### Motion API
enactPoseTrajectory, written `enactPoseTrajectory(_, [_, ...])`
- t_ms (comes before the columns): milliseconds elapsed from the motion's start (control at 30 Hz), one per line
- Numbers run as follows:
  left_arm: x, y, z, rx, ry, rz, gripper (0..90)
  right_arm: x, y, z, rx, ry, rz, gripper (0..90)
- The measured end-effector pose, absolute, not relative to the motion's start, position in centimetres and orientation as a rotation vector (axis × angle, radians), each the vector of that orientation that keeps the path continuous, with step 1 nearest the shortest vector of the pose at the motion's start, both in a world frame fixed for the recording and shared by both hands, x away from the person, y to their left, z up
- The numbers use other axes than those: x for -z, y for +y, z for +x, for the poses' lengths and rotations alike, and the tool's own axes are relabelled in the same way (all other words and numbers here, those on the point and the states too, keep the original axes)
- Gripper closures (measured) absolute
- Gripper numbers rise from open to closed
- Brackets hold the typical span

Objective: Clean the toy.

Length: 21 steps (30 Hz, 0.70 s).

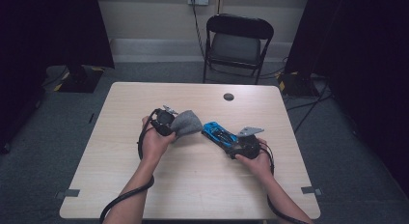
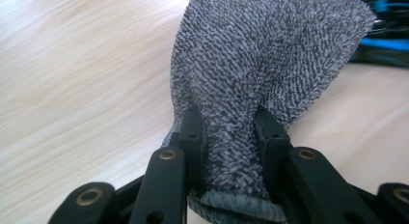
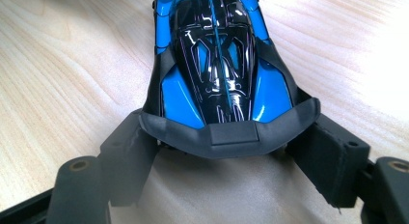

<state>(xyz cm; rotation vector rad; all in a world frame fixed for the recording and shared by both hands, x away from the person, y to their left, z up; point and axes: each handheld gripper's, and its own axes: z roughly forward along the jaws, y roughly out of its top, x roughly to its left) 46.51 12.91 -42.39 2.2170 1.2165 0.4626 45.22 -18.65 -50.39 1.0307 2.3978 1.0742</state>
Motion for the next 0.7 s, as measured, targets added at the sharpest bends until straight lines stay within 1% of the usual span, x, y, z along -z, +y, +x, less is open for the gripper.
enactPoseTrajectory(233, [41.7,11.2,45.5,-0.441,1.140,2.228,70.0,50.4,-18.7,45.2,-1.074,2.398,1.031,26.2])
enactPoseTrajectory(700, [41.6,8.4,44.0,-0.395,1.047,2.214,70.0,50.4,-18.7,45.2,-1.074,2.398,1.030,26.2])
